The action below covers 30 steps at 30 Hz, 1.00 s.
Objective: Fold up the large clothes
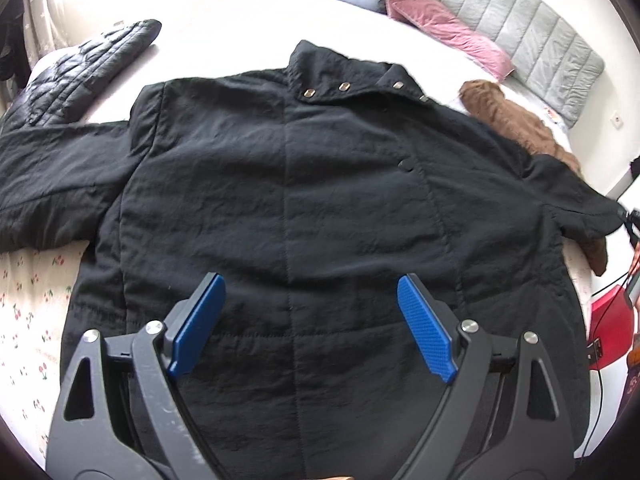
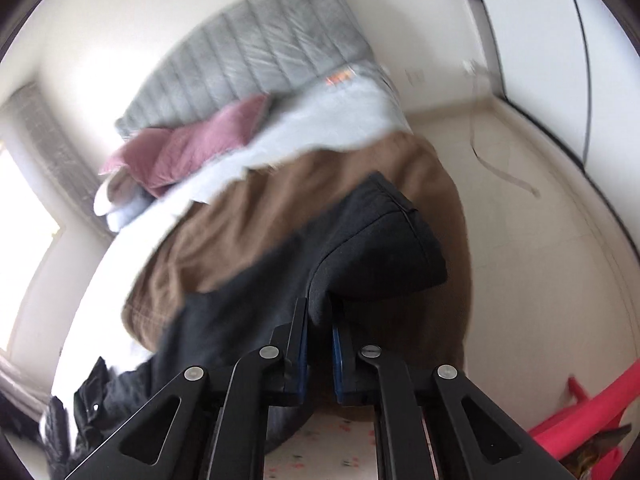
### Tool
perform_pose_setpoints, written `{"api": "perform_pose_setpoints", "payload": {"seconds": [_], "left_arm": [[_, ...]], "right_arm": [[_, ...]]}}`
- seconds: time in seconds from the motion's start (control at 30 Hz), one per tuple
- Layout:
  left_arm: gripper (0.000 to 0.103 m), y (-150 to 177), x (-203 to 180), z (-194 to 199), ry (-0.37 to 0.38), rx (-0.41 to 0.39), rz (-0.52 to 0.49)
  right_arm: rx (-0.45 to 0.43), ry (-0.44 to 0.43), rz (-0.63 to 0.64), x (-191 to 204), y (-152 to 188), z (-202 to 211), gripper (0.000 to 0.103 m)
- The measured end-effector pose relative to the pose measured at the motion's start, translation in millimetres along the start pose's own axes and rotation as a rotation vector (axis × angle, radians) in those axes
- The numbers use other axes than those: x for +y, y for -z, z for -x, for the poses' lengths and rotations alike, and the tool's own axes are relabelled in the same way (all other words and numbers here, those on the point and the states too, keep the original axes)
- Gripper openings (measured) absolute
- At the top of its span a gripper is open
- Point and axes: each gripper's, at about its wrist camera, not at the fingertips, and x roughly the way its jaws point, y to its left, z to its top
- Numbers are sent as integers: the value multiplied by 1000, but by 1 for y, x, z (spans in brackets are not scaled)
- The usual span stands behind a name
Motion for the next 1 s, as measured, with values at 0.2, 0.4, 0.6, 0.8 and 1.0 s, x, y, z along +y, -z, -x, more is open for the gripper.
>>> {"api": "perform_pose_setpoints", "payload": {"seconds": [0.2, 0.4, 0.6, 0.8, 1.0], "left_arm": [[88, -11, -9, 17, 57, -49, -14], [88, -18, -7, 25, 104, -72, -4], [88, -23, 7, 17, 97, -71, 6], [88, -34, 13, -11, 127, -54, 8], [77, -71, -23, -77, 154, 13, -24]], "right_arm": [[-85, -235, 243, 130, -11, 65, 8], [-6, -500, 527, 275, 48, 102, 9], [392, -837, 733, 357, 130, 92, 42], [326, -787, 698, 321, 115, 70, 66], [351, -497, 536, 236, 97, -34, 66]]}}
